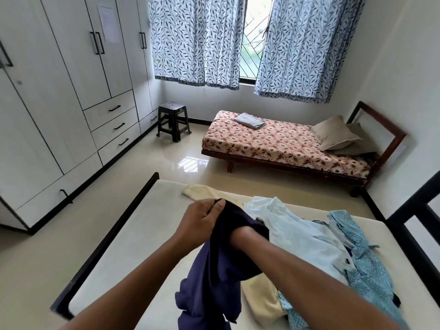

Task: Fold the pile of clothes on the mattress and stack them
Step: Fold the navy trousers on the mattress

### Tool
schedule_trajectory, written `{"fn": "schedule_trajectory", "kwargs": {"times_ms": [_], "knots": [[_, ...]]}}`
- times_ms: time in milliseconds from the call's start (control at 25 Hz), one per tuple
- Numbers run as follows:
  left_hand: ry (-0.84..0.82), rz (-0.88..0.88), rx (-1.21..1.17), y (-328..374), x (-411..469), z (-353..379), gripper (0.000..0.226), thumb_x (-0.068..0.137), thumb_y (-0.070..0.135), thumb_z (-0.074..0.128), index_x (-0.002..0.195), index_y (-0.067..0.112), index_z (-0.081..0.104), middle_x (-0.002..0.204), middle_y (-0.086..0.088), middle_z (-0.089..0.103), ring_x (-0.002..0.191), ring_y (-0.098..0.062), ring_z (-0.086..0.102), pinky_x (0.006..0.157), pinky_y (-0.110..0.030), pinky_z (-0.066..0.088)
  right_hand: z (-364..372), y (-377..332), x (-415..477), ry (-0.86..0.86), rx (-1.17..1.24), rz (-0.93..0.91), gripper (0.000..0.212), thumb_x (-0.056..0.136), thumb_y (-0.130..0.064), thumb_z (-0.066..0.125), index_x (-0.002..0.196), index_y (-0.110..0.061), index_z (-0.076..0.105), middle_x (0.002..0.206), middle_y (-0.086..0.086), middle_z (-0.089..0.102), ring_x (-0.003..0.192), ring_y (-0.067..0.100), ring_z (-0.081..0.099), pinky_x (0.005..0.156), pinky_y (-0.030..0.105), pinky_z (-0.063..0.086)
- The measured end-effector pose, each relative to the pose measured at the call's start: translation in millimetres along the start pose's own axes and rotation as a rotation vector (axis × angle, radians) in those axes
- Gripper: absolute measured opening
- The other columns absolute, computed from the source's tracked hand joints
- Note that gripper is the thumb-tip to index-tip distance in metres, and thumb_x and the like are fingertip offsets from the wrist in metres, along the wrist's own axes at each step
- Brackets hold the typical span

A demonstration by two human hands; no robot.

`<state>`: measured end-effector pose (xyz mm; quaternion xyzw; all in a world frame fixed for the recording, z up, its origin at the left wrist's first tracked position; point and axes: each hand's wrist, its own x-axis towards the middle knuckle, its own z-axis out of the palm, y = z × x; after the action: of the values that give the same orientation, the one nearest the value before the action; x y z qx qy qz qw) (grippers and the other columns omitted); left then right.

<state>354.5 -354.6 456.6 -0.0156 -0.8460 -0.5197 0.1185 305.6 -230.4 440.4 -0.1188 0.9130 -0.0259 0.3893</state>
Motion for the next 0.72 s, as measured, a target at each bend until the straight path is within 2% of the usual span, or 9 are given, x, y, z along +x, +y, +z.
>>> {"fn": "schedule_trajectory", "kwargs": {"times_ms": [80,120,200,280,360,480,560,640,720], "knots": [[0.001,-0.006,-0.038,-1.3,-3.0,-3.7,0.048,0.107,0.033,0.052,0.065,0.011,0.052,0.054,0.008,0.048,0.053,-0.014,0.048,0.051,-0.044,0.039,5.2,4.9,1.9,0.038,0.223,0.129,0.041,0.112,-0.009,0.034,0.149,0.004,0.045,0.154,0.02,0.047,0.139,0.028,0.046,0.076,0.017,0.041],[0.012,-0.019,-0.053,-2.3,-3.7,-7.1,0.049,0.108,0.033,0.052,0.063,0.012,0.05,0.053,0.006,0.047,0.052,-0.017,0.047,0.051,-0.046,0.039,6.2,5.8,-1.7,0.052,0.162,0.113,0.041,0.112,-0.007,0.034,0.149,0.008,0.044,0.156,0.023,0.045,0.144,0.032,0.042,0.096,0.02,0.042],[0.041,-0.048,-0.089,-2.2,-5.6,-11.8,0.05,0.108,0.033,0.052,0.061,0.017,0.045,0.052,0.007,0.043,0.052,-0.016,0.043,0.05,-0.045,0.035,1.0,10.6,-13.7,0.065,-0.057,0.012,0.041,0.112,-0.006,0.032,0.149,0.011,0.04,0.158,0.026,0.04,0.148,0.038,0.035,0.121,0.04,0.011],[0.07,-0.072,-0.123,-2.2,-6.3,-12.7,0.05,0.108,0.034,0.051,0.062,0.014,0.045,0.053,0.008,0.039,0.054,-0.013,0.039,0.053,-0.037,0.031,-8.9,11.0,-22.7,0.083,-0.033,0.041,0.041,0.112,-0.009,0.033,0.148,0.006,0.045,0.156,0.024,0.044,0.147,0.037,0.038,0.121,0.037,0.023],[0.079,-0.075,-0.133,-2.1,-6.1,-11.5,0.051,0.108,0.036,0.05,0.068,0.004,0.051,0.056,0.007,0.042,0.056,-0.014,0.04,0.056,-0.036,0.033,-16.7,14.6,-28.8,0.138,0.097,0.075,0.04,0.111,-0.012,0.036,0.146,0.0,0.051,0.152,0.02,0.05,0.143,0.035,0.045,0.106,0.03,0.037],[0.148,-0.106,-0.17,-0.7,-7.7,-5.0,0.05,0.109,0.036,0.049,0.07,0.006,0.055,0.055,0.012,0.045,0.057,-0.01,0.042,0.059,-0.035,0.035,-19.4,14.6,-40.7,0.085,0.002,0.023,0.04,0.111,-0.016,0.036,0.145,0.0,0.052,0.149,0.018,0.053,0.137,0.031,0.049,0.112,0.033,0.035],[0.235,-0.144,-0.218,2.1,-9.1,0.8,0.048,0.109,0.035,0.049,0.066,0.014,0.054,0.054,0.013,0.049,0.058,-0.007,0.044,0.06,-0.036,0.039,-19.6,20.5,-37.2,0.105,-0.001,-0.007,0.034,0.11,-0.015,0.041,0.126,0.005,0.062,0.117,0.013,0.065,0.115,0.023,0.051,0.101,0.029,0.037],[0.289,-0.17,-0.269,1.6,-7.5,5.4,0.045,0.109,0.036,0.049,0.072,0.014,0.062,0.064,0.007,0.062,0.066,-0.01,0.054,0.067,-0.042,0.049,-26.3,21.5,-43.8,0.066,-0.094,-0.1,0.029,0.108,-0.012,0.045,0.119,0.006,0.064,0.083,-0.001,0.05,0.103,0.018,0.045,0.086,0.024,0.037],[0.313,-0.206,-0.28,2.4,-3.4,5.9,0.044,0.108,0.04,0.048,0.079,0.013,0.069,0.075,-0.001,0.07,0.073,-0.015,0.063,0.075,-0.044,0.055,-42.4,16.7,-55.5,0.041,-0.079,-0.2,0.021,0.108,-0.007,0.046,0.108,-0.005,0.067,0.078,-0.006,0.043,0.088,0.01,0.053,0.078,0.023,0.04]]}}
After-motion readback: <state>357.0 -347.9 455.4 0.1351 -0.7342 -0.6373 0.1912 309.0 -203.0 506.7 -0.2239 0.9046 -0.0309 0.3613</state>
